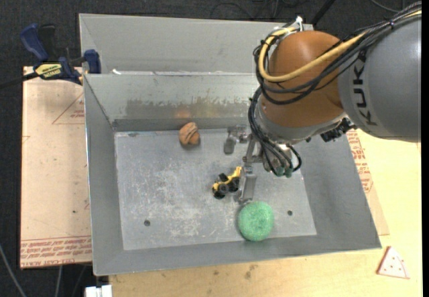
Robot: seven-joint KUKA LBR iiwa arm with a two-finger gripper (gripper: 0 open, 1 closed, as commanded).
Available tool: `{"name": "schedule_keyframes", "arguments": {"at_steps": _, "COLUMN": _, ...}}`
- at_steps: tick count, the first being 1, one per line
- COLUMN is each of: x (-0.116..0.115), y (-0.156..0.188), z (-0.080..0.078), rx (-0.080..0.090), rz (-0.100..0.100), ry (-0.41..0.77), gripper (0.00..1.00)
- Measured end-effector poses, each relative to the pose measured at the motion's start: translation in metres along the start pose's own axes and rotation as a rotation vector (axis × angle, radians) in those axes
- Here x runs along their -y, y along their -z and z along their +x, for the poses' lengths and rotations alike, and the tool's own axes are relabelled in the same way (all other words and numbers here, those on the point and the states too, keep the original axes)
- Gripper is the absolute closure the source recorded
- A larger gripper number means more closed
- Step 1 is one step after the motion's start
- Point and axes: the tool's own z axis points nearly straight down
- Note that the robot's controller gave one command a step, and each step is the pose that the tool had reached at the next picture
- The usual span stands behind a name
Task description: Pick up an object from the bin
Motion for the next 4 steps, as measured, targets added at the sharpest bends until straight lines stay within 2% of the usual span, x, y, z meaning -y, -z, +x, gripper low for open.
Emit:
{"name": "schedule_keyframes", "arguments": {"at_steps": 1, "x": -0.007, "y": -0.036, "z": -0.057, "rx": 0.002, "rz": -0.003, "ry": -0.093, "gripper": 0.00}}
{"name": "schedule_keyframes", "arguments": {"at_steps": 2, "x": 0.033, "y": -0.087, "z": -0.046, "rx": -0.004, "rz": -0.002, "ry": 0.004, "gripper": 0.00}}
{"name": "schedule_keyframes", "arguments": {"at_steps": 3, "x": 0.030, "y": -0.126, "z": -0.063, "rx": -0.003, "rz": -0.003, "ry": 0.167, "gripper": 1.00}}
{"name": "schedule_keyframes", "arguments": {"at_steps": 4, "x": 0.030, "y": -0.126, "z": -0.063, "rx": -0.003, "rz": -0.003, "ry": 0.166, "gripper": 1.00}}
